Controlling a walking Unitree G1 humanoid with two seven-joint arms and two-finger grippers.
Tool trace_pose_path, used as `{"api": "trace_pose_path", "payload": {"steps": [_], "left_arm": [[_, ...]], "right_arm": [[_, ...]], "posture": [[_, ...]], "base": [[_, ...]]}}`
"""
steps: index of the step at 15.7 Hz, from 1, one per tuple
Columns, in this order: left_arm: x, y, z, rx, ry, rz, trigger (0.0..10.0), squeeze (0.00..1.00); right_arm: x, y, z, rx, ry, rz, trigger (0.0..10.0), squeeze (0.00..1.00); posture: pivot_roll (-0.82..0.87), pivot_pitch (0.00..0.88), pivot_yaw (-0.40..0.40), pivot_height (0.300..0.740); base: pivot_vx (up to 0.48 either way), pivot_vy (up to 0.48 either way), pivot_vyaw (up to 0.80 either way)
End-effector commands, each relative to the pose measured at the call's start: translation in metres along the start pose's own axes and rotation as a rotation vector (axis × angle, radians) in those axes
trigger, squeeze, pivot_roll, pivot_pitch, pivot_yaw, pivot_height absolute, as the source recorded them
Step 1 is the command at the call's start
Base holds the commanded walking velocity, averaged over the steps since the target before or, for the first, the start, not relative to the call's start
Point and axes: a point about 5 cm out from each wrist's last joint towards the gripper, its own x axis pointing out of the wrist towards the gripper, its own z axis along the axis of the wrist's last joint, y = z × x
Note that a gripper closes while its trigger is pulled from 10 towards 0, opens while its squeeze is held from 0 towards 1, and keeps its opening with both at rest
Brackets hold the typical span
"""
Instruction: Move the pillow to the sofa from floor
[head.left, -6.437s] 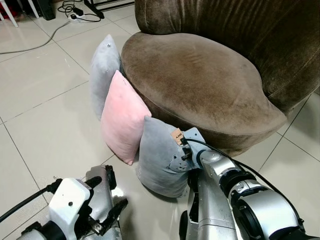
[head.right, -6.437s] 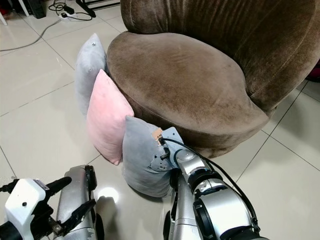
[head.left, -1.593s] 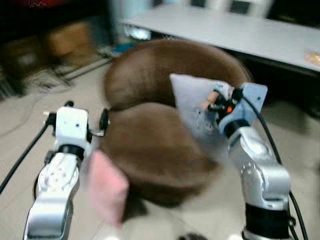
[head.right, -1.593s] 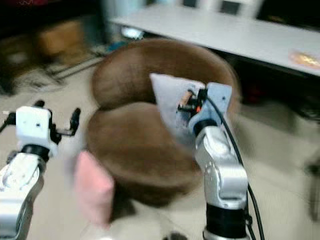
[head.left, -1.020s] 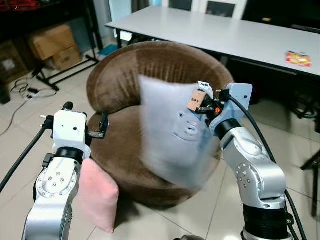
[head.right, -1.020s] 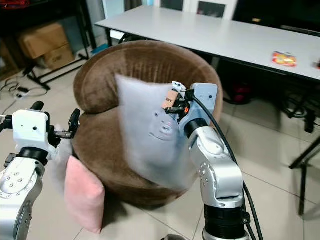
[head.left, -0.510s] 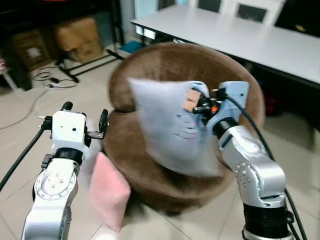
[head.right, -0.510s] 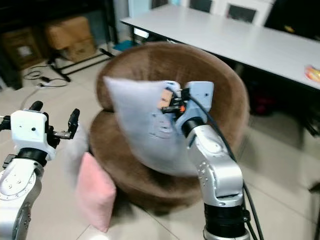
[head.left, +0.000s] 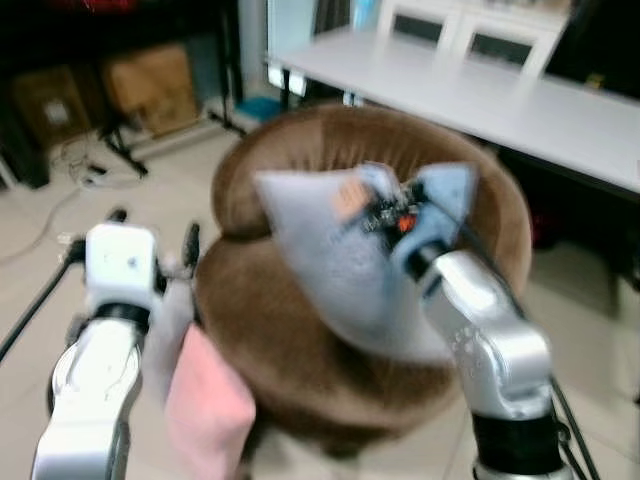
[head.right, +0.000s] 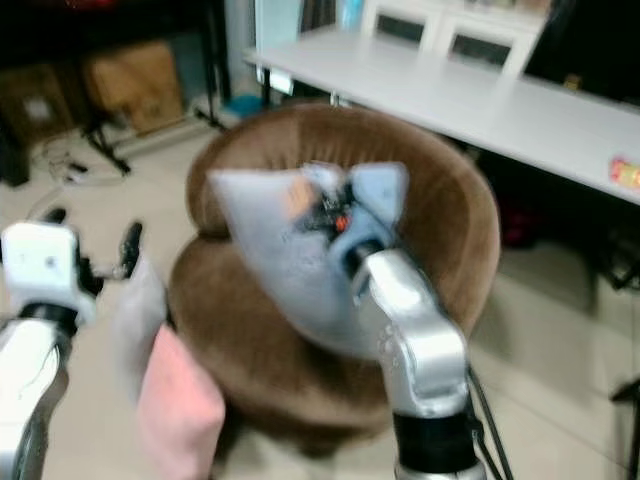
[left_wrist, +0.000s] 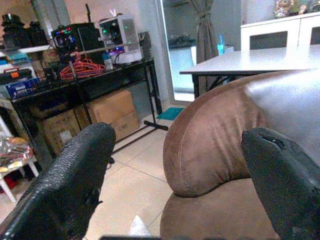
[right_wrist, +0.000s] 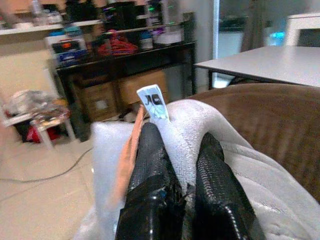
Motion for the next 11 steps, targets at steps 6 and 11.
{"api": "trace_pose_path", "payload": {"steps": [6, 11], "left_arm": [[0.002, -0.007, 0.006, -0.003, -0.024, -0.022, 10.0, 0.00], [-0.001, -0.007, 0.006, -0.002, -0.023, -0.017, 10.0, 0.00]], "right_arm": [[-0.001, -0.008, 0.017, -0.037, -0.068, -0.011, 10.0, 0.00], [0.000, 0.004, 0.019, -0.031, -0.077, 0.102, 10.0, 0.00]], "posture": [[0.03, 0.000, -0.041, 0.740], [0.04, 0.000, -0.047, 0.740]], "base": [[0.320, 0.000, -0.80], [0.321, 0.000, -0.16]]}}
